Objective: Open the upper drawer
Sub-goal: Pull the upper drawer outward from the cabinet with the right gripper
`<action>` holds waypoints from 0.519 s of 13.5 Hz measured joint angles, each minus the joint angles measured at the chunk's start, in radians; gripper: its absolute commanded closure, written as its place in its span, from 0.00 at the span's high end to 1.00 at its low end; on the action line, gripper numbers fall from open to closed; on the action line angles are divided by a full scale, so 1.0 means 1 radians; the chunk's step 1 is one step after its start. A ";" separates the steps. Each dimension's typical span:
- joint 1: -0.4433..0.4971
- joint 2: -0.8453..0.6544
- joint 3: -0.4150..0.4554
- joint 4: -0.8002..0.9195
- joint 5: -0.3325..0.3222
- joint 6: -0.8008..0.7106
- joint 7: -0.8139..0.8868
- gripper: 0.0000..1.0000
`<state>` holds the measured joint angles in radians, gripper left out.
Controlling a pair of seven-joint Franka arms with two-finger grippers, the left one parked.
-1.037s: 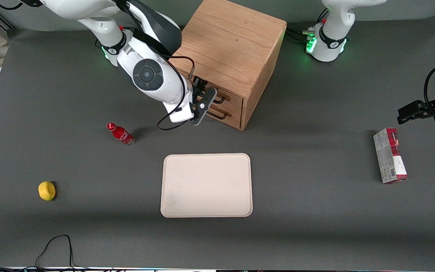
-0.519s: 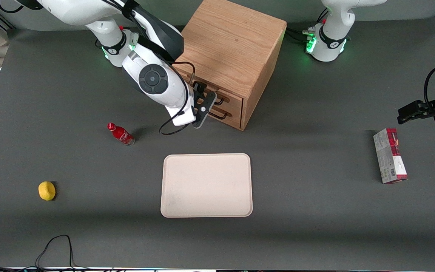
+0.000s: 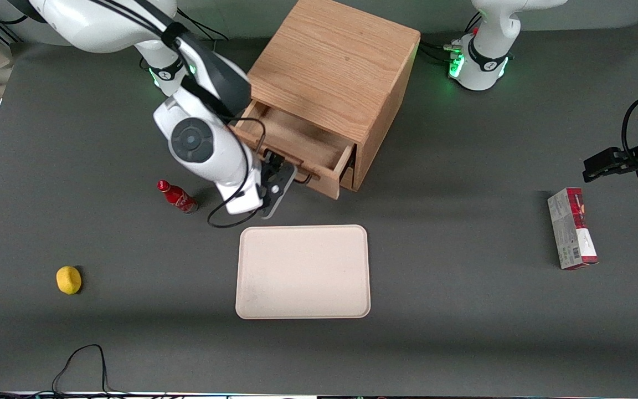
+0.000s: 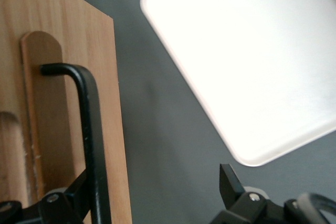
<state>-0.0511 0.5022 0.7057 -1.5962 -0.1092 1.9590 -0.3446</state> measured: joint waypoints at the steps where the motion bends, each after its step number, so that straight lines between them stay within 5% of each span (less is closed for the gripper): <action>1: -0.002 0.013 -0.017 0.020 -0.006 0.000 -0.016 1.00; 7: -0.002 0.064 -0.079 0.118 -0.046 -0.016 -0.025 1.00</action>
<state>-0.0535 0.5657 0.6264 -1.4778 -0.1551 1.9426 -0.3696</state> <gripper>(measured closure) 0.000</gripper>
